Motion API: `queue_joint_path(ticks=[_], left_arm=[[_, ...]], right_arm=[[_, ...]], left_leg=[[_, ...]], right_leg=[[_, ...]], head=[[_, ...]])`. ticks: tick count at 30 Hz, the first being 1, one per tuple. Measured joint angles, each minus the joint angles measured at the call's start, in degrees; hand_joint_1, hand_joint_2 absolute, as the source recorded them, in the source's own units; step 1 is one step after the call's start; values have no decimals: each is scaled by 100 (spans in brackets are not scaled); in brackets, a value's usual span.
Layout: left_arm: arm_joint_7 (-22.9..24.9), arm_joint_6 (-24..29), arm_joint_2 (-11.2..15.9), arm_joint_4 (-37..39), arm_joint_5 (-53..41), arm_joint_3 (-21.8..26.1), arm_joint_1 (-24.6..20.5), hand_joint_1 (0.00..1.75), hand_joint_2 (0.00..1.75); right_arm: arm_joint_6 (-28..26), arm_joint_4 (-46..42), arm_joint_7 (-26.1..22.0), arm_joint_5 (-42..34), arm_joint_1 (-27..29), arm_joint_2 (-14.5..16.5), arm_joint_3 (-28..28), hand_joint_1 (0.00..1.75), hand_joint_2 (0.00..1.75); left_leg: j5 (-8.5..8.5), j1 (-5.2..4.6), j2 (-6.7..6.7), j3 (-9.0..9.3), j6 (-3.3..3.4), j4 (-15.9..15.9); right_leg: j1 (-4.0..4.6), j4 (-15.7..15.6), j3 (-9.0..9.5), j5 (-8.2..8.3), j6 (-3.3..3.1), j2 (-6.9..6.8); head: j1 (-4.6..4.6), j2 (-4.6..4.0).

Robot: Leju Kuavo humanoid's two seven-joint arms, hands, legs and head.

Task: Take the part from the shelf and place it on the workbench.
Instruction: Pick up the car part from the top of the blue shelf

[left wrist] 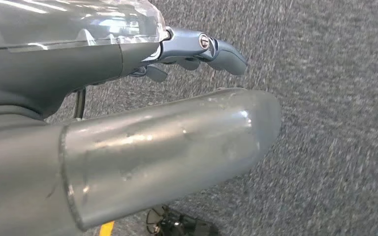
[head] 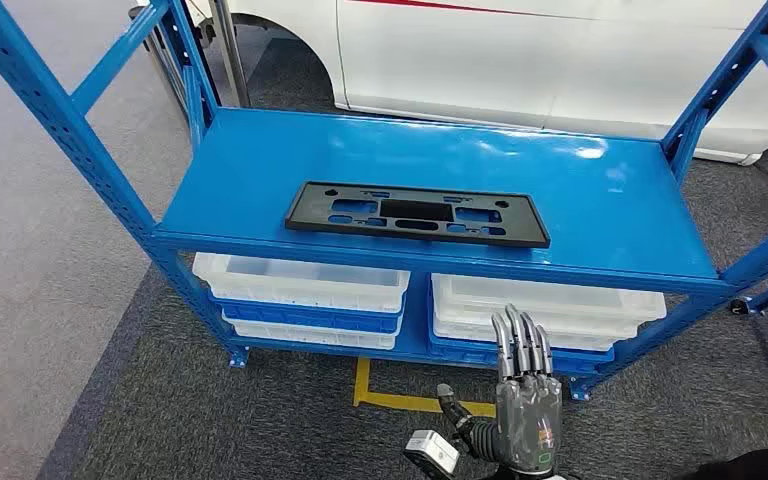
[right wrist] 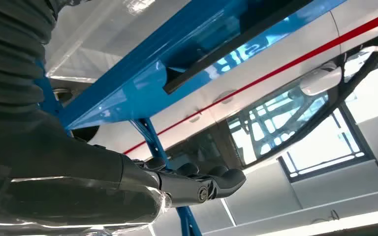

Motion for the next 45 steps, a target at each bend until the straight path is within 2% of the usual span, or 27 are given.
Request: queue_joint_path(ticks=[3,6,8,10,11,12,13,15,16,18,21,23,25,26,27,28,29,31,33,34,36,38,41,42,43,44,45], left_arm=[[36,-3,22,3,-47,2,-3,0,0],[91,8,88,2,-183,8,-14,0,0],[98,-4,127,1,-260,12,-26,0,0],[99,-13,147,1,-292,19,-29,0,0],[99,-14,163,1,-298,25,-27,0,0],[96,-17,180,1,-305,32,-22,0,0],[87,-23,194,1,-322,40,-18,0,0],[52,-47,215,3,-381,49,-23,0,0],[27,-66,219,5,-411,52,-34,0,0],[-23,-101,224,9,-451,60,-61,0,0],[-57,-129,242,10,-510,81,-89,0,0],[-48,-137,257,10,-561,85,-102,0,0],[-29,-157,277,10,-604,87,-109,0,0],[-15,-174,290,10,-625,90,-111,0,0],[-1,-192,303,10,-638,93,-113,0,0],[15,-207,315,10,-651,95,-114,0,0],[26,-216,326,10,-659,97,-115,0,0],[37,-222,327,13,-665,99,-120,0,0],[42,-227,328,18,-669,100,-131,0,0],[44,-229,332,21,-672,101,-136,0,0],[47,-229,356,21,-675,102,-143,0,0],[47,-229,370,23,-680,103,-148,0,0],[47,-232,396,25,-679,105,-151,0,0],[47,-232,408,25,-680,107,-147,0,0],[47,-232,419,25,-681,109,-141,0,0],[45,-232,430,25,-689,114,-138,0,0],[38,-234,440,25,-702,120,-137,0,0]], right_arm=[[-16,89,86,232,-58,48,-7,0,175],[-41,335,350,843,-204,122,-12,0,175],[-44,529,516,1131,-323,167,0,0,175],[-45,690,579,1219,-403,189,10,0,175],[-45,763,599,1242,-426,196,11,0,175],[-45,837,625,1272,-449,200,15,0,175],[-45,911,663,1312,-478,204,26,0,175],[-45,1059,780,1398,-562,208,77,0,175],[-45,1129,852,1429,-617,208,114,0,175],[-47,1248,970,1455,-730,206,195,0,175],[-50,1435,1013,1444,-878,206,286,0,175],[-52,1547,932,1362,-982,207,307,0,175],[-54,1671,767,1205,-1087,208,308,0,175],[-54,1741,668,1114,-1128,211,306,0,175],[-54,1802,576,1028,-1155,219,299,0,175],[-54,1851,495,954,-1178,233,288,0,175],[-54,1889,432,896,-1201,253,274,0,175],[-56,1941,368,839,-1259,294,251,0,175],[-62,1980,346,824,-1308,322,242,0,175],[-65,1998,342,820,-1320,332,238,0,175],[-69,2025,340,813,-1334,356,229,0,175],[-71,2048,338,809,-1353,393,223,0,175],[-71,2096,333,809,-1372,428,223,0,175],[-71,2116,325,806,-1370,430,222,0,175],[-71,2134,311,795,-1369,434,221,0,175],[-71,2151,283,762,-1368,444,215,0,175],[-71,2169,233,678,-1369,459,207,0,131]], left_leg=[[1,21,-10,-29,-26,3],[-50,33,2,-54,-89,56],[-297,46,15,-226,-162,449],[-618,112,27,-557,-254,1129],[-687,157,36,-685,-301,1382],[-651,201,45,-733,-349,1462],[-502,245,53,-673,-401,1318],[-127,317,68,-349,-507,624],[-18,329,58,-215,-517,326],[-17,320,30,-149,-447,140],[7,307,20,-175,-279,143],[27,294,24,-178,-195,127],[31,256,29,-189,-144,126],[30,230,28,-192,-125,126],[27,202,24,-190,-111,127],[25,171,16,-182,-100,127],[21,139,7,-168,-91,125],[13,97,-3,-149,-80,118],[20,108,-2,-159,-99,104],[30,115,1,-162,-120,88],[32,114,8,-138,-173,56],[-133,104,25,-218,-223,279],[-598,170,41,-675,-325,1236],[-632,200,44,-774,-366,1430],[-556,230,48,-776,-407,1424],[-381,260,54,-671,-446,1203],[-175,292,65,-494,-482,829]], right_leg=[[44,-180,51,-8,-56,-9],[0,-347,111,70,-22,-35],[-75,-468,174,125,3,-72],[-96,-485,186,127,9,-102],[-111,-475,186,117,23,-113],[-132,-458,187,102,47,-119],[-163,-429,188,80,81,-120],[-225,-332,179,13,185,-114],[-229,-268,160,-25,243,-110],[-205,-201,122,-53,337,-101],[-226,-174,103,-74,408,-86],[-236,162,-43,-299,422,-80],[-213,875,-382,-649,410,-77],[-194,1202,-548,-756,393,-75],[-173,1369,-640,-761,364,-72],[-142,1326,-635,-654,315,-66],[-105,1067,-525,-459,244,-55],[-16,329,-199,-108,41,-26],[55,-83,-31,-1,-100,-16],[71,-125,-19,-2,-122,-19],[54,-276,39,65,-109,-33],[-11,-459,134,148,-77,-60],[-52,-520,171,169,-44,-90],[-66,-503,168,156,-25,-95],[-85,-476,165,136,4,-97],[-111,-438,163,109,41,-95],[-134,-386,159,74,87,-94]], head=[[-10,0],[-9,0],[-12,0],[-15,0],[-15,0],[-15,0],[-15,1],[-20,1],[-27,1],[-36,0],[-36,0],[-35,0],[-35,0],[-35,0],[-35,0],[-35,0],[-35,0],[-49,0],[-66,0],[-74,0],[-73,1],[-74,1],[-75,0],[-75,1],[-75,1],[-76,1],[-76,1]])
